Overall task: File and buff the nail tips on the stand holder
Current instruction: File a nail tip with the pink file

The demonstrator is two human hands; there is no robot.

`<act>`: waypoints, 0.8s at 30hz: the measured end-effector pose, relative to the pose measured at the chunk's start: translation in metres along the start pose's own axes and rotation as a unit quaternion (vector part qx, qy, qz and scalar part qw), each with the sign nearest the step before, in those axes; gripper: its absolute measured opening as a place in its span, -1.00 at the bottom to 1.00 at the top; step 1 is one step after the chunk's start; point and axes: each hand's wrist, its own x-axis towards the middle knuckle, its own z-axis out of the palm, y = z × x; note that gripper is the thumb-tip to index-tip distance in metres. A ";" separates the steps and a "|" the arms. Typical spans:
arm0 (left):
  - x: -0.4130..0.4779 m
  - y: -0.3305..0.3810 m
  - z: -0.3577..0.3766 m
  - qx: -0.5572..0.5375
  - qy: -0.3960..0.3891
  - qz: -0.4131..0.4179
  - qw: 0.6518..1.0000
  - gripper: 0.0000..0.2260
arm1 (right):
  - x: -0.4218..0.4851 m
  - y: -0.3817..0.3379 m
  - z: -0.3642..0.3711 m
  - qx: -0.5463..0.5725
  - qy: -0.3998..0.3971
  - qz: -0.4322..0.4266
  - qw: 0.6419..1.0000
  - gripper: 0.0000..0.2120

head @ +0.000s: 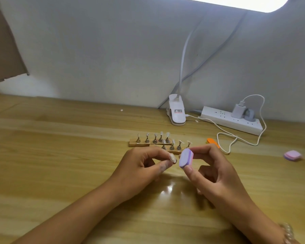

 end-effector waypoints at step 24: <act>0.000 -0.002 0.002 0.029 -0.047 0.032 0.998 -0.88 | -0.001 -0.004 0.006 -0.177 0.027 -0.102 0.979 -0.73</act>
